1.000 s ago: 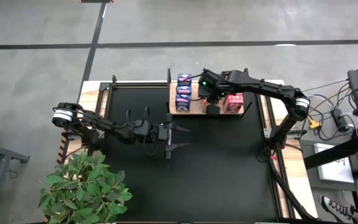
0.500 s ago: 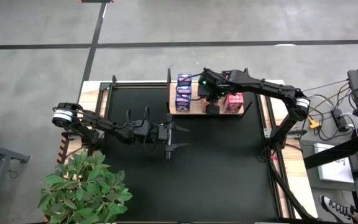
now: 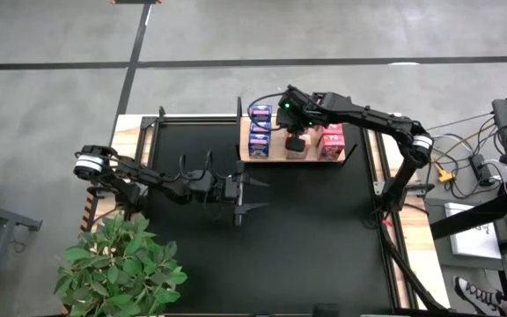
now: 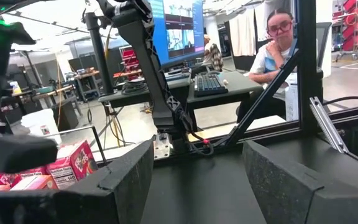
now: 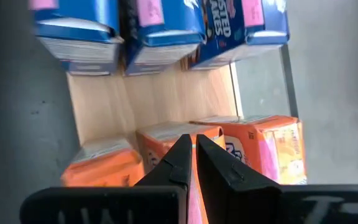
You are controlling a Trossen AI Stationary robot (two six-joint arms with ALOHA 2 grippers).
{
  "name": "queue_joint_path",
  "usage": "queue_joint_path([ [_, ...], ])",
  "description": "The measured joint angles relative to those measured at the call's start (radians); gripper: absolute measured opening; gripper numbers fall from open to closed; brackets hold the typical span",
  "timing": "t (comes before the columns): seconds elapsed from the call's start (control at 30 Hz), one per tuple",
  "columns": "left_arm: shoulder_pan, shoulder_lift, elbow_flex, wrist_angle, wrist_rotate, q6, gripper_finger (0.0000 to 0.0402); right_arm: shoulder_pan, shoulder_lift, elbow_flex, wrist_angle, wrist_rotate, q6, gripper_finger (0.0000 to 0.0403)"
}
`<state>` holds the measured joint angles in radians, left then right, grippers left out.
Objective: Stack cereal on shelf
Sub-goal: Return to Home Position
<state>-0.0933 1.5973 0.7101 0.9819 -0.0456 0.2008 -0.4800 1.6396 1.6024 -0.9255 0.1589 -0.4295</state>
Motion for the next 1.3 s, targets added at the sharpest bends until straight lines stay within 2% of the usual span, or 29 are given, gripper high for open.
queue_joint_path([
  [0.3,0.000,0.000,0.000,-0.013,0.000,0.000,0.0231,-0.015,0.054,0.002,0.034,0.002,0.010,0.0013],
  [0.67,0.000,0.000,0.000,-0.012,0.000,0.000,0.0231,-0.016,-0.020,-0.002,0.014,0.000,0.052,0.0013],
  [1.03,-0.003,0.000,0.000,-0.017,0.000,0.000,0.0231,-0.011,-0.031,-0.004,0.025,-0.010,0.047,0.0013],
  [1.17,-0.006,-0.060,0.000,-0.176,0.003,0.001,0.0231,0.019,-0.104,-0.013,0.071,-0.120,0.053,0.0010],
  [1.3,-0.006,-0.179,0.000,-0.384,0.003,0.004,0.0231,0.059,-0.207,-0.093,0.191,-0.222,0.055,0.0009],
])
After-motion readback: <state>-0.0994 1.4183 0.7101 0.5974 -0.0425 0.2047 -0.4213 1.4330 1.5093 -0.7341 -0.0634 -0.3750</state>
